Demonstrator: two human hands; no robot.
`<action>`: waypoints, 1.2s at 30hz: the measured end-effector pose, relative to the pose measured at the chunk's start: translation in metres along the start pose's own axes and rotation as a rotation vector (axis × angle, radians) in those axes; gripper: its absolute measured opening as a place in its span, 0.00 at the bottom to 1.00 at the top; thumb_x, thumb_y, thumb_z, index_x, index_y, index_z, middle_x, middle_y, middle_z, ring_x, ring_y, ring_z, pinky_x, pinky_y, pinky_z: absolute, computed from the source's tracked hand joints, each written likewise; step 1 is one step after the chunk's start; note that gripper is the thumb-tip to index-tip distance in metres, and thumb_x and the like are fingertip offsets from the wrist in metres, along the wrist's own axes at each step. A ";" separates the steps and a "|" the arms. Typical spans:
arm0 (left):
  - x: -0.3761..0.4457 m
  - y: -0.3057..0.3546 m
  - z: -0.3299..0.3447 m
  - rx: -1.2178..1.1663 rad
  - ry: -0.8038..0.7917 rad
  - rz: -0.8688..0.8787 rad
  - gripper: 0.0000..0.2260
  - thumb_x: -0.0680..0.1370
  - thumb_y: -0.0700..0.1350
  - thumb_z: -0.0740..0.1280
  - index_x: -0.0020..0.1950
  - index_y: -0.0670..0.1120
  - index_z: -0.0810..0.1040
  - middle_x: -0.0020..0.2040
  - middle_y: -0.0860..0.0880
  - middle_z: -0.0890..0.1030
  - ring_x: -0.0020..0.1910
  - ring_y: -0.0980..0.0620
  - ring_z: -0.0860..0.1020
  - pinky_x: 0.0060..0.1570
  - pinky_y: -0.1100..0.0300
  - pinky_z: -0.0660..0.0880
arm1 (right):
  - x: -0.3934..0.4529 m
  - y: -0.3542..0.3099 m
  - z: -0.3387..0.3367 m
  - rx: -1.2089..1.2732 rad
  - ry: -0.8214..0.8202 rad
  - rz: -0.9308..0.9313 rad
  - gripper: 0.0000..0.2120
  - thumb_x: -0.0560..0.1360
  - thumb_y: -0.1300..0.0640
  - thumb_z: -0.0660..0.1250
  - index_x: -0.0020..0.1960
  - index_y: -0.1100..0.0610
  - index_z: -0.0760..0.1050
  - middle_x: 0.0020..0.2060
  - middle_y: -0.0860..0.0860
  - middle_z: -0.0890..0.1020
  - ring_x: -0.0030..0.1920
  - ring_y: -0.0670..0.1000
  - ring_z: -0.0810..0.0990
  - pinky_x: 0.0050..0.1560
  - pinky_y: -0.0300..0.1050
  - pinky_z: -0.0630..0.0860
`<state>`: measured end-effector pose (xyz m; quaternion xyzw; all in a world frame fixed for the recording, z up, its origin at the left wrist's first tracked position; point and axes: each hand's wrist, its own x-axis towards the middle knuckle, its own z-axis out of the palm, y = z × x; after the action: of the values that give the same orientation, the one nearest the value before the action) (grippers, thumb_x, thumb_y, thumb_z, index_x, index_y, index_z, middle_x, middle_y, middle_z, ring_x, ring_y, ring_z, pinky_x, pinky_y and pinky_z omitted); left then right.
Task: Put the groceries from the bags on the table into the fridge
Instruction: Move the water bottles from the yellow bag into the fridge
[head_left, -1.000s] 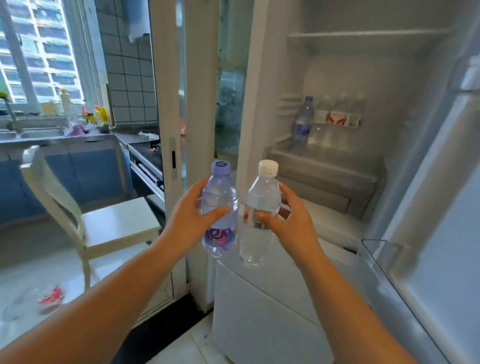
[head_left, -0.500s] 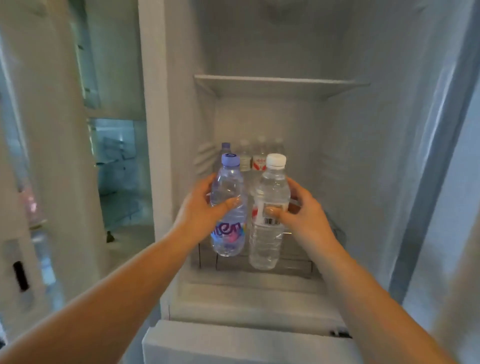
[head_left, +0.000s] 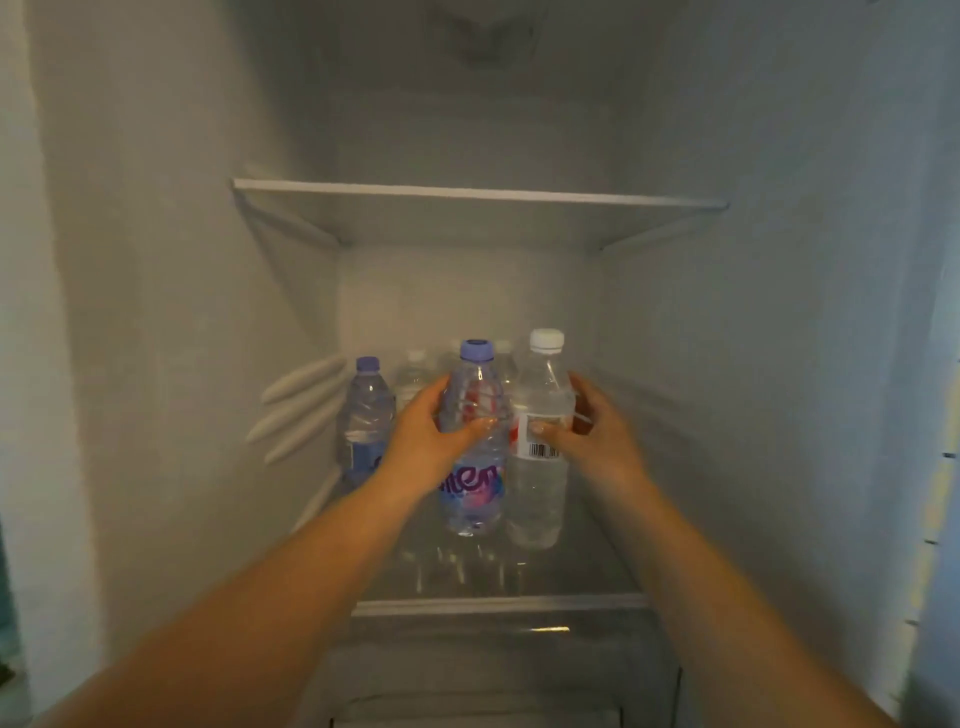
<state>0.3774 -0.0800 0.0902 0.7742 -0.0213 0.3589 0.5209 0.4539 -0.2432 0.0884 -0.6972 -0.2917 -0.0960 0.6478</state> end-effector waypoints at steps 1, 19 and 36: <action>0.007 -0.005 0.004 0.006 -0.004 -0.008 0.21 0.72 0.41 0.72 0.63 0.49 0.72 0.53 0.54 0.77 0.53 0.54 0.76 0.52 0.63 0.71 | 0.007 0.006 0.000 -0.013 0.008 0.008 0.34 0.69 0.61 0.74 0.72 0.53 0.64 0.64 0.49 0.74 0.60 0.49 0.75 0.55 0.42 0.75; 0.051 -0.092 0.034 0.004 0.052 -0.073 0.27 0.72 0.46 0.72 0.69 0.49 0.69 0.62 0.49 0.76 0.61 0.49 0.75 0.61 0.50 0.73 | 0.040 0.061 0.005 -0.064 -0.041 0.055 0.28 0.71 0.56 0.72 0.68 0.46 0.67 0.62 0.46 0.76 0.62 0.48 0.75 0.63 0.54 0.73; 0.025 -0.128 0.039 0.036 -0.041 -0.132 0.33 0.70 0.41 0.75 0.71 0.49 0.64 0.66 0.50 0.74 0.63 0.50 0.73 0.63 0.49 0.72 | 0.019 0.080 0.018 -0.358 -0.024 0.147 0.35 0.68 0.58 0.75 0.70 0.52 0.62 0.65 0.50 0.73 0.65 0.52 0.73 0.61 0.47 0.71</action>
<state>0.4693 -0.0453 -0.0042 0.7905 0.0256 0.3080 0.5287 0.5076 -0.2197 0.0275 -0.8218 -0.2259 -0.0906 0.5153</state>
